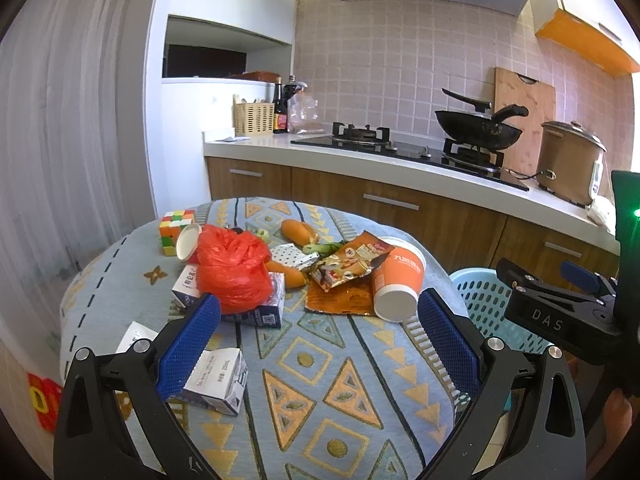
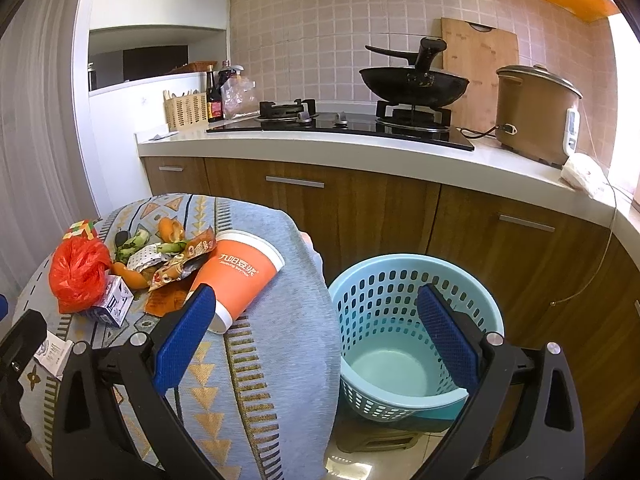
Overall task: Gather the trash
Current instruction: 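Grasp the red plastic bag with left tool while right tool grasps the orange paper cup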
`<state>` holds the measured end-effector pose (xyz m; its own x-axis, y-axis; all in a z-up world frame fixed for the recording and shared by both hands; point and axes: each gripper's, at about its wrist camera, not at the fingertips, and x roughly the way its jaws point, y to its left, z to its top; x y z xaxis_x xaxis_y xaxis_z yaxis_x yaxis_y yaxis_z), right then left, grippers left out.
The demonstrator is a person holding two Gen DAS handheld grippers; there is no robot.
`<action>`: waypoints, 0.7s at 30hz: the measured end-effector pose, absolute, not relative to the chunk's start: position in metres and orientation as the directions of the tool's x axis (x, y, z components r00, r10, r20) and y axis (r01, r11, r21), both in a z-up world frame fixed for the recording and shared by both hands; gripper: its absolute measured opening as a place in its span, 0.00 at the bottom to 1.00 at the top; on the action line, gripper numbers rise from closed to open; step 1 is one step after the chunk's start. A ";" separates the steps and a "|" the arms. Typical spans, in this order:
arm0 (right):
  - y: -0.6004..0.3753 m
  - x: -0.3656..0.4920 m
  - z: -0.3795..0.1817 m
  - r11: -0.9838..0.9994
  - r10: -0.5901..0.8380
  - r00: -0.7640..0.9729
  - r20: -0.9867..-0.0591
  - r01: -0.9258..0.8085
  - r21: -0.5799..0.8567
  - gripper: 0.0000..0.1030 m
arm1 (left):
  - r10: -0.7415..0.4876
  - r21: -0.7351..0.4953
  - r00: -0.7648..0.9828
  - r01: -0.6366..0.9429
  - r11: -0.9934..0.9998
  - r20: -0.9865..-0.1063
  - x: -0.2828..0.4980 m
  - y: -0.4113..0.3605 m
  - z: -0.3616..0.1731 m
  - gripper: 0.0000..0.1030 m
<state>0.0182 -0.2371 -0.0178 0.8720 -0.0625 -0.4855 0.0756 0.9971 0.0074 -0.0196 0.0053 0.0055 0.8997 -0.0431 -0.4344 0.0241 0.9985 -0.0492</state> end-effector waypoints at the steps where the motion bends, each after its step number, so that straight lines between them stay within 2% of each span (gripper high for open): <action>1: -0.236 0.019 -0.018 0.997 -0.066 0.872 -0.485 0.077 0.003 0.93 | -0.047 -0.062 0.900 0.022 0.998 -0.433 -0.019 0.008 0.005 0.93; 4: -0.231 0.021 -0.019 0.998 -0.065 0.872 -0.486 0.068 -0.011 0.93 | -0.069 -0.118 0.900 0.019 0.993 -0.431 -0.019 0.022 0.001 0.92; 10: -0.210 0.026 -0.028 0.999 -0.018 0.875 -0.483 -0.007 -0.050 0.92 | -0.007 -0.153 0.897 -0.068 0.986 -0.441 -0.013 0.068 -0.011 0.88; 13: -0.197 0.030 -0.034 0.997 0.015 0.871 -0.491 -0.053 -0.064 0.79 | 0.022 -0.167 0.884 -0.112 0.979 -0.466 -0.006 0.093 -0.015 0.84; 16: -0.182 0.039 -0.041 0.990 0.060 0.853 -0.518 -0.118 -0.079 0.52 | 0.014 -0.191 0.870 -0.124 0.974 -0.493 0.008 0.111 -0.016 0.82; 18: -0.177 0.048 -0.046 0.986 0.093 0.837 -0.540 -0.153 -0.068 0.48 | -0.004 -0.191 0.861 -0.109 0.976 -0.508 0.019 0.113 -0.015 0.81; 21: -0.179 0.061 -0.052 0.987 0.115 0.816 -0.567 -0.160 -0.031 0.47 | -0.011 -0.172 0.845 -0.096 0.980 -0.535 0.043 0.109 -0.012 0.82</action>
